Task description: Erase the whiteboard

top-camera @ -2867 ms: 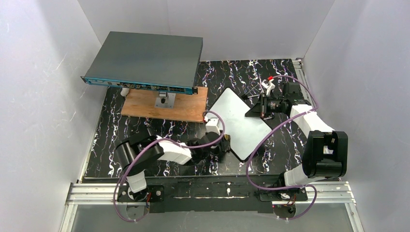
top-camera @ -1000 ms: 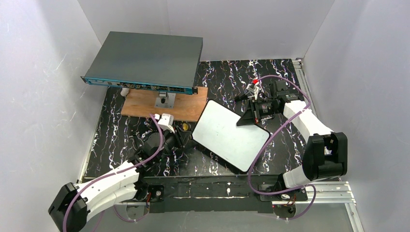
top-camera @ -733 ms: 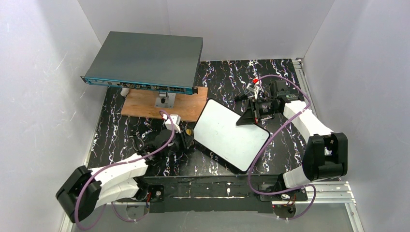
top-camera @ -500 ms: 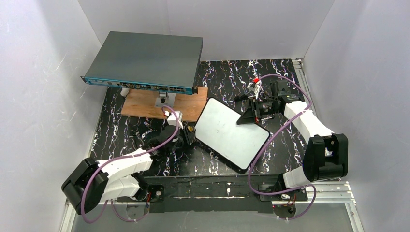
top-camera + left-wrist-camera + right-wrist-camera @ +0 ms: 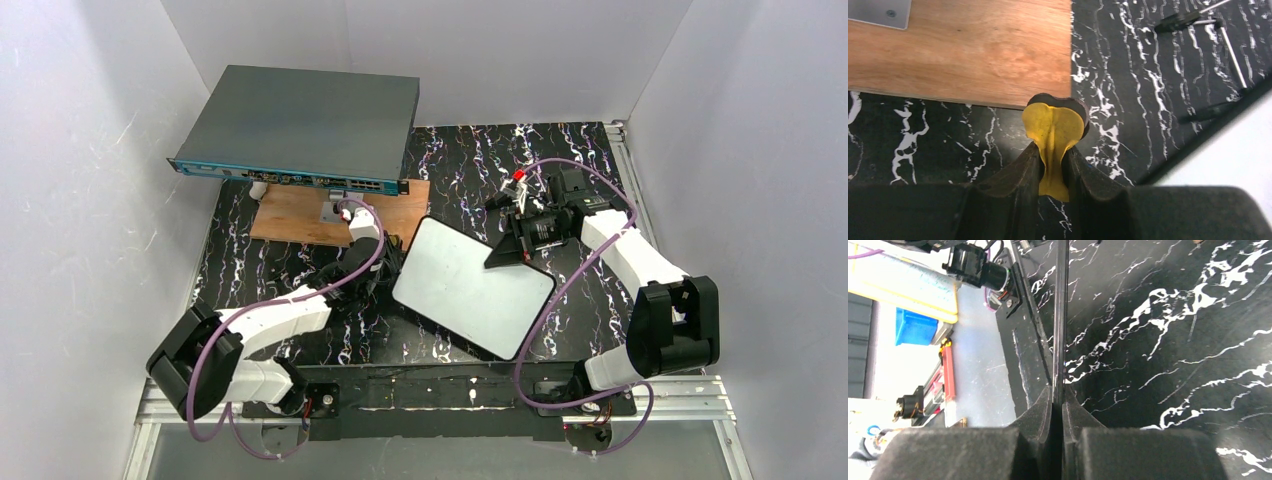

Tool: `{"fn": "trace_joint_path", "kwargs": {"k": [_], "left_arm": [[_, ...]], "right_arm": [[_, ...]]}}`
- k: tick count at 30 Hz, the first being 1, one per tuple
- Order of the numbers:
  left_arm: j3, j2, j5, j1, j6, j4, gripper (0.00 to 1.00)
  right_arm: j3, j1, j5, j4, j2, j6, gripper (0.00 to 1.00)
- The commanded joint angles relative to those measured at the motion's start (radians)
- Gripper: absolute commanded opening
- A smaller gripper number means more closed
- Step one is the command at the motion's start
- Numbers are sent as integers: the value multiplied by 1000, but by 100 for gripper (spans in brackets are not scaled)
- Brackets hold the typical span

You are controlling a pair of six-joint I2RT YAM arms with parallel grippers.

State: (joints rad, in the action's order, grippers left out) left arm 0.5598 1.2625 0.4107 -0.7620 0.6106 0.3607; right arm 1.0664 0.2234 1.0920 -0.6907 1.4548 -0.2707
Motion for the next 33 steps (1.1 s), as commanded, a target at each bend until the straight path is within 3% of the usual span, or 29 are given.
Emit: {"fn": "trace_joint_path", "kwargs": {"k": [1,5,12,16,19,22,30,33], "left_arm": [[-20,8,-67,4,18,28,0],[-101,-45,-114,4,55,25,0],[-144,-303,125,6,4,-229,0],[-141,-377,-7,9,-48,-239,0],[-148,-339,-228,7,-112,-157,0],[-131,-264,-335,2,-159,-124,0],[-67,-123,-289,-66,-241,-78,0],[-24,-70,-210,-90,-258,-76,0]], "right_arm": [[43,22,158,-11,-36,51,1],[24,15,38,54,-41,118,1],[18,8,-20,71,-40,124,1],[20,8,-14,69,-37,122,1],[20,7,2,72,-37,127,1],[20,4,39,78,-33,139,1],[10,-2,95,106,-29,172,1],[5,-2,118,110,-22,180,1]]}}
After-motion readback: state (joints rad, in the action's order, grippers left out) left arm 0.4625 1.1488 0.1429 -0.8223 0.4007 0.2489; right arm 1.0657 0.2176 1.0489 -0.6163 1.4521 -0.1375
